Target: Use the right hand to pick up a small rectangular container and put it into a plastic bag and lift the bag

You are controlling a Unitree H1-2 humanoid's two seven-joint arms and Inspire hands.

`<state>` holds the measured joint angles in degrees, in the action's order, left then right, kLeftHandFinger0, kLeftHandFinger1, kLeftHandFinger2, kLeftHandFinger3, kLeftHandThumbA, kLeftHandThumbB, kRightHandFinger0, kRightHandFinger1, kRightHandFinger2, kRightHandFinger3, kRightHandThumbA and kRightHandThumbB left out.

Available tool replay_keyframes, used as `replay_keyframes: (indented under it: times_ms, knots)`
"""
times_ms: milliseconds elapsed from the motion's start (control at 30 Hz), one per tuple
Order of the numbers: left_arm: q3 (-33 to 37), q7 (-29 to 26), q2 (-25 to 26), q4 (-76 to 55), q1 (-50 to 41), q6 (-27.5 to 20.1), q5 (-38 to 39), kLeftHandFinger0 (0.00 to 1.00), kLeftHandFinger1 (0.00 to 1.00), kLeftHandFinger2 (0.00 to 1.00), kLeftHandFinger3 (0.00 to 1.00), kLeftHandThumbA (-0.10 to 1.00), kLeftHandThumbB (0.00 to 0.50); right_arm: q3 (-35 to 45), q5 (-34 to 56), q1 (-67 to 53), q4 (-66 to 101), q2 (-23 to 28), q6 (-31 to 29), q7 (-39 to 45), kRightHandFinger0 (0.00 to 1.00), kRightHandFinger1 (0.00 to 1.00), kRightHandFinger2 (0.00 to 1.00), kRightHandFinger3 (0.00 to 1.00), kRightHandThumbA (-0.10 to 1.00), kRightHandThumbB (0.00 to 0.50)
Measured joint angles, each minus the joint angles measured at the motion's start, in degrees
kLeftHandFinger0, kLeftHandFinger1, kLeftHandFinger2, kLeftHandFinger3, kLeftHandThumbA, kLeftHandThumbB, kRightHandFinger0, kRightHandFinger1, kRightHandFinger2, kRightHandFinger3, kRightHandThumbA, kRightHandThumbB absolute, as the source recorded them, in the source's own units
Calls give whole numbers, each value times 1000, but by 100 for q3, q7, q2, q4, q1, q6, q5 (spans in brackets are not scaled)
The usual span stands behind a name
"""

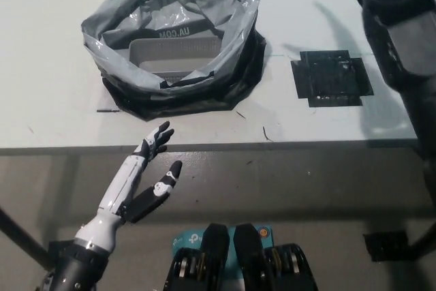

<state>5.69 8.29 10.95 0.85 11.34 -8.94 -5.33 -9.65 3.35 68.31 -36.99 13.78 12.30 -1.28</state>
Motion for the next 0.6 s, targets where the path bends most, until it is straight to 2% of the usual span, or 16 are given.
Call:
replay_keyframes:
  times_ms: [33, 67, 100, 133, 200, 233, 267, 300, 333, 400, 467, 500, 600]
  knots:
    - [0, 0, -1, 21, 51, 10, 0, 1000, 1000, 1000, 1000, 915, 176, 23, 0, -266, 276, 44, 32, 0, 1000, 1000, 1000, 1000, 1000, 273]
    - [0, 0, -1, 25, 62, 12, 0, 1000, 1000, 1000, 1000, 994, 189, 34, 0, -358, 345, 58, 38, 0, 1000, 1000, 1000, 1000, 1000, 271]
    - [-1, 0, 0, 38, 93, 17, 0, 1000, 1000, 1000, 1000, 1000, 208, 52, 0, -571, 554, 80, 53, -1, 1000, 1000, 1000, 1000, 1000, 305]
    - [-3, 0, 0, 44, 112, 22, 0, 1000, 1000, 1000, 1000, 1000, 212, 65, -1, -748, 667, 93, 62, -1, 1000, 1000, 1000, 1000, 1000, 318]
    - [-8, 0, 1, 60, 171, 38, 1, 1000, 1000, 1000, 1000, 1000, 267, 80, -3, -1269, 1049, 99, 79, -1, 1000, 1000, 1000, 1000, 1000, 452]
    - [-8, 0, -1, 64, 186, 43, 0, 1000, 1000, 1000, 1000, 1000, 265, 81, -3, -1448, 1164, 98, 81, -1, 1000, 1000, 1000, 1000, 1000, 472]
    - [-8, 0, -1, 74, 206, 50, 1, 1000, 1000, 1000, 1000, 1000, 276, 81, -6, -1732, 1354, 95, 83, -1, 1000, 1000, 1000, 1000, 1000, 423]
    - [-11, 0, 0, 78, 212, 52, 2, 1000, 1000, 1000, 1000, 1000, 265, 80, -7, -1827, 1412, 93, 82, -1, 1000, 1000, 1000, 1000, 1000, 360]
    - [-13, 0, 0, 98, 230, 60, 2, 1000, 1000, 1000, 1000, 1000, 247, 80, -13, -2122, 1617, 84, 77, -1, 1000, 1000, 1000, 1000, 1000, 269]
    - [-19, 0, 0, 147, 269, 71, 2, 1000, 1000, 1000, 1000, 1000, 213, 76, -30, -2682, 2023, 58, 58, -2, 1000, 1000, 1000, 1000, 1000, 271]
    - [-25, 0, 0, 167, 291, 77, 3, 1000, 1000, 1000, 1000, 1000, 212, 74, -50, -3072, 2302, 31, 32, -4, 1000, 1000, 1000, 1000, 1000, 262]
    - [-28, 0, 0, 174, 302, 79, 3, 1000, 1000, 1000, 1000, 1000, 214, 71, -76, -3357, 2496, 9, 15, -5, 1000, 1000, 1000, 1000, 1000, 277]
    - [-51, 0, 1, 182, 355, 82, 7, 1000, 1000, 1000, 1000, 1000, 238, 64, -190, -4306, 3193, -50, -129, -23, 1000, 1000, 1000, 1000, 1000, 250]
